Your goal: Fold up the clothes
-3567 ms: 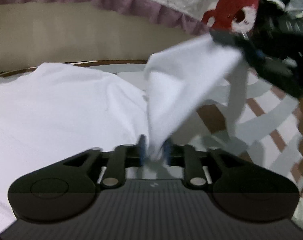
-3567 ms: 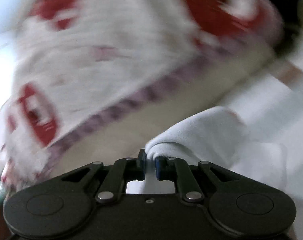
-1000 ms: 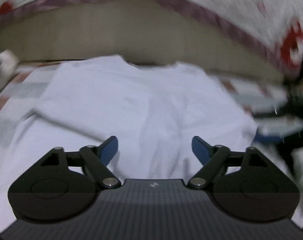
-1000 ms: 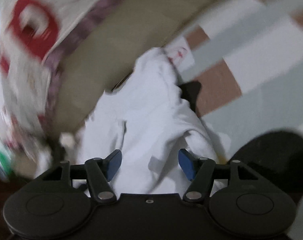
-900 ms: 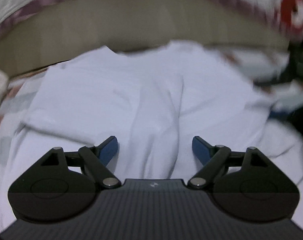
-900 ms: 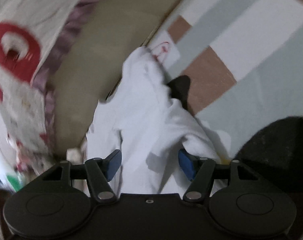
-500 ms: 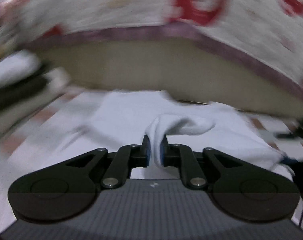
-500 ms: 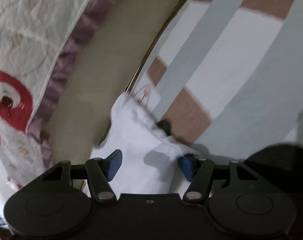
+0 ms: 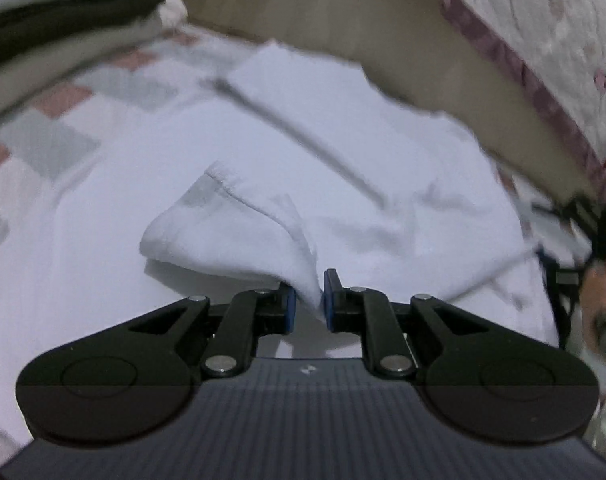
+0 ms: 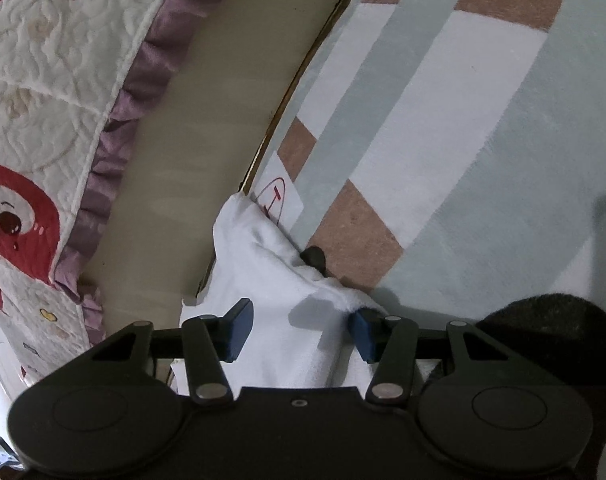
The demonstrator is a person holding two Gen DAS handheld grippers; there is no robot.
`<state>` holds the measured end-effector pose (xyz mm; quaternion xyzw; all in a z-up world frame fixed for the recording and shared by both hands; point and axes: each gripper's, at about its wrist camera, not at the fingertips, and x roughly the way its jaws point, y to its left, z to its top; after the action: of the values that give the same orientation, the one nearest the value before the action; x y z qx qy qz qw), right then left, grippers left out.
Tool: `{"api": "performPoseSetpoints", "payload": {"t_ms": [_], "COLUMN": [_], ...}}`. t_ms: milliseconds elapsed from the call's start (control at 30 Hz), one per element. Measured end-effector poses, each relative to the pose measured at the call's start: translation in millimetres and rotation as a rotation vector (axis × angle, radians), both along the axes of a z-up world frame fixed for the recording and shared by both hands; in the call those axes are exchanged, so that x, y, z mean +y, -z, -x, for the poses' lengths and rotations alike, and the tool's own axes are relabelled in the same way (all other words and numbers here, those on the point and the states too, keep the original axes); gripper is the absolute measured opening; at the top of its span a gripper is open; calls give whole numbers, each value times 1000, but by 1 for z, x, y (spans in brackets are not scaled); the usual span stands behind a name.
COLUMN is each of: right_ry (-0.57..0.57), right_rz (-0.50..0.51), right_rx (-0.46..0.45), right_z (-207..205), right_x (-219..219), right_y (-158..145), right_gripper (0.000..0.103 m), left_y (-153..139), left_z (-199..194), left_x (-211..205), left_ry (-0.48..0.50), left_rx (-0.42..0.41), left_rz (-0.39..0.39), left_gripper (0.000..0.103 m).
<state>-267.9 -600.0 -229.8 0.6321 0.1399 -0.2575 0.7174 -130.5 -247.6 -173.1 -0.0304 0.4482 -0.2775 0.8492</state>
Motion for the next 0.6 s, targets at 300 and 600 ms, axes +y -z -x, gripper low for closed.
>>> {"api": "performPoseSetpoints", "payload": {"t_ms": [300,600], "right_ry": [-69,-155], "right_rz": [5,253], "right_rx": [75,469], "right_z": [0,-8], "right_x": [-1,26], "right_y": [-12,-59], "right_gripper": [63,65], "left_y": [-22,-57], "left_z": [43,-23], "left_x": [-1,5], "left_ry": [146,326], "left_rx": [-108,-252], "left_rz": [-266,-272], "left_gripper": [53,98]}}
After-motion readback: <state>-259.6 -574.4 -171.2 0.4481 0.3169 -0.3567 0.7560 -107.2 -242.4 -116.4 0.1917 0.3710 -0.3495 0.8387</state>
